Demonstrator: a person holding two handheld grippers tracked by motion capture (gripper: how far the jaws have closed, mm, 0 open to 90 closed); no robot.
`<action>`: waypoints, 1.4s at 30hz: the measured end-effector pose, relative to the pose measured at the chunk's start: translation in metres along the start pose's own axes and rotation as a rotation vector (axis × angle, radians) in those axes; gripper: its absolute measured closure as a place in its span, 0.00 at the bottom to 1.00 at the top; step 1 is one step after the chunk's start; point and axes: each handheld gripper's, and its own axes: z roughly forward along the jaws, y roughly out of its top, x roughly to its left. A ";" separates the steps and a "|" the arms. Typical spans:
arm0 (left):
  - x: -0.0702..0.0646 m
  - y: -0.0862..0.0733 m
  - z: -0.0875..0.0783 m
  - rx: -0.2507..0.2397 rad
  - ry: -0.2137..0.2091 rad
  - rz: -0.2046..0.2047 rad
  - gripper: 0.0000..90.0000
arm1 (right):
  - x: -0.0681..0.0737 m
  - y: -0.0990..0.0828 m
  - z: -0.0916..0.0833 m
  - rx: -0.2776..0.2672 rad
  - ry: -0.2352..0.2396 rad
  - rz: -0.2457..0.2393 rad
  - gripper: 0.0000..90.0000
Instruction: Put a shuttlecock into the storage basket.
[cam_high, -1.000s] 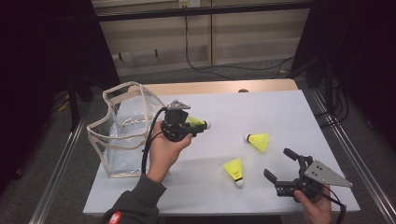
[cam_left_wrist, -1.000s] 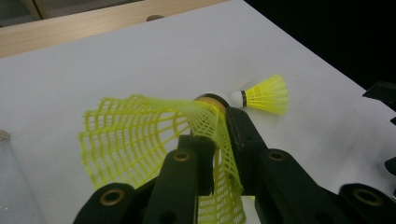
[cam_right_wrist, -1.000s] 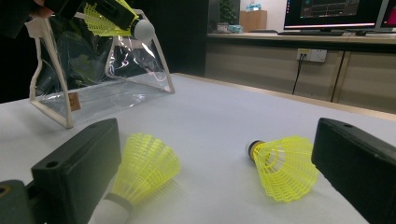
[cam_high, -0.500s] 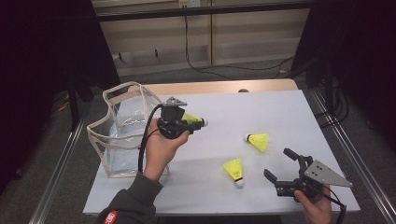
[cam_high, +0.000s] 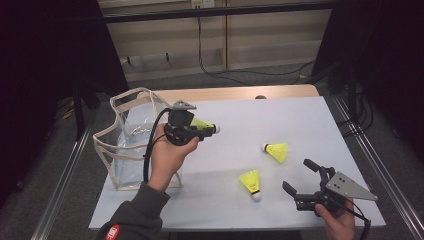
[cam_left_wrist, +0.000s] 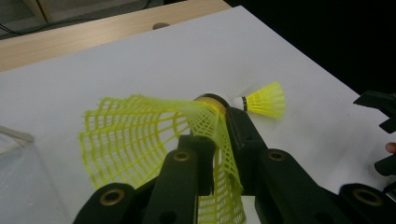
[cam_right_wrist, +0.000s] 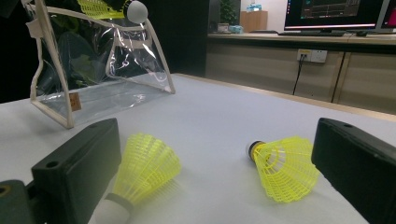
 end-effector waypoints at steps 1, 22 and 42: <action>0.000 0.000 -0.001 0.000 -0.002 0.000 0.91 | 0.000 0.000 0.000 0.000 0.000 0.000 0.01; 0.009 0.008 -0.013 -0.005 0.018 -0.010 0.91 | 0.000 0.000 0.000 0.001 0.001 0.000 0.01; 0.015 0.016 -0.025 -0.001 0.030 -0.004 0.91 | 0.000 0.000 0.000 0.001 0.000 -0.002 0.01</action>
